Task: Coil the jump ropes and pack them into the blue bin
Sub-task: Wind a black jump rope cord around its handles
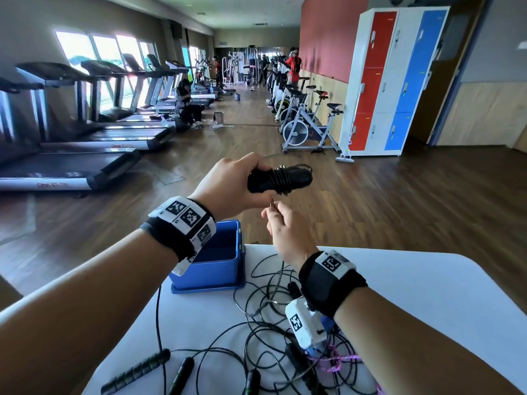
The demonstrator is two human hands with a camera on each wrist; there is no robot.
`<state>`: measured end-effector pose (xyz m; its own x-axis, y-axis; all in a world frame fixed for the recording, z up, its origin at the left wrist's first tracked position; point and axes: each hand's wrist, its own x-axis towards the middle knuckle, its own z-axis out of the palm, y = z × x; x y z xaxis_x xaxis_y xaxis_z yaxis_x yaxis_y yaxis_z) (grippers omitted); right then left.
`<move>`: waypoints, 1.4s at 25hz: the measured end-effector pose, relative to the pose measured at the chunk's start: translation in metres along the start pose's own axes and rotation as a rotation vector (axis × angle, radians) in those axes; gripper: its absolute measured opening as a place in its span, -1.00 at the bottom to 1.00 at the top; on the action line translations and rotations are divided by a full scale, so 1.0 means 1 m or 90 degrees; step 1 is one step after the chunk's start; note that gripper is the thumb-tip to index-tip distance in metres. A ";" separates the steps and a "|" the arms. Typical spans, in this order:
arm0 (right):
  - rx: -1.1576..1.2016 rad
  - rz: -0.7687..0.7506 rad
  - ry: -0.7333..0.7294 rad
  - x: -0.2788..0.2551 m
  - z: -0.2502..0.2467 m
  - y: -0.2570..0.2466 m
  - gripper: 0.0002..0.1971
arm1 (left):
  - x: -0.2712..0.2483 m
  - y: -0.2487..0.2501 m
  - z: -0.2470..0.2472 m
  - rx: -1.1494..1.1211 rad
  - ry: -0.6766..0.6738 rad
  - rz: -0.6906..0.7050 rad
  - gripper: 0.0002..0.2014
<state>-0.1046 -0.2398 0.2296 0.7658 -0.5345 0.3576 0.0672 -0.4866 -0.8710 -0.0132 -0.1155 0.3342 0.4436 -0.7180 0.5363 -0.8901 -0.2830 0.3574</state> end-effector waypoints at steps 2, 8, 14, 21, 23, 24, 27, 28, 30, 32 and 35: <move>-0.017 -0.002 -0.009 -0.008 -0.004 -0.002 -0.73 | -0.002 -0.006 0.001 0.032 -0.012 -0.005 -0.55; -0.201 -0.056 -0.104 -0.017 -0.023 -0.023 -0.80 | -0.005 -0.015 0.015 0.102 -0.084 0.056 -0.51; -0.414 -0.109 -0.158 -0.015 -0.059 -0.041 -0.82 | -0.013 -0.023 0.021 0.224 -0.091 0.133 -0.46; -0.514 -0.099 -0.220 -0.023 -0.068 -0.065 -0.86 | -0.027 -0.026 0.034 0.213 -0.151 0.100 -0.43; -0.550 -0.124 -0.273 -0.017 -0.077 -0.078 -0.91 | -0.027 -0.024 0.033 0.196 -0.166 0.079 -0.43; -0.581 -0.155 -0.304 -0.011 -0.083 -0.085 -0.91 | -0.027 -0.022 0.032 0.188 -0.168 0.068 -0.42; -0.740 -0.290 -0.380 0.007 -0.092 -0.103 -0.87 | -0.024 -0.016 0.029 0.161 -0.178 0.053 -0.46; -0.777 -0.336 -0.396 0.013 -0.094 -0.108 -0.86 | -0.023 -0.014 0.029 0.158 -0.182 0.059 -0.48; -0.799 -0.423 -0.418 0.026 -0.099 -0.115 -0.86 | -0.023 -0.009 0.029 0.143 -0.186 0.073 -0.51; -0.801 -0.512 -0.431 0.040 -0.105 -0.116 -0.86 | -0.025 -0.007 0.030 0.122 -0.185 0.098 -0.50; -0.811 -0.600 -0.438 0.059 -0.114 -0.103 -0.76 | -0.030 -0.007 0.030 0.096 -0.169 0.153 -0.50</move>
<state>-0.1391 -0.3006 0.3788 0.8979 0.4370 0.0539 0.3684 -0.8127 0.4514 -0.0236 -0.1112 0.2925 0.1950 -0.9096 0.3670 -0.9796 -0.1622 0.1186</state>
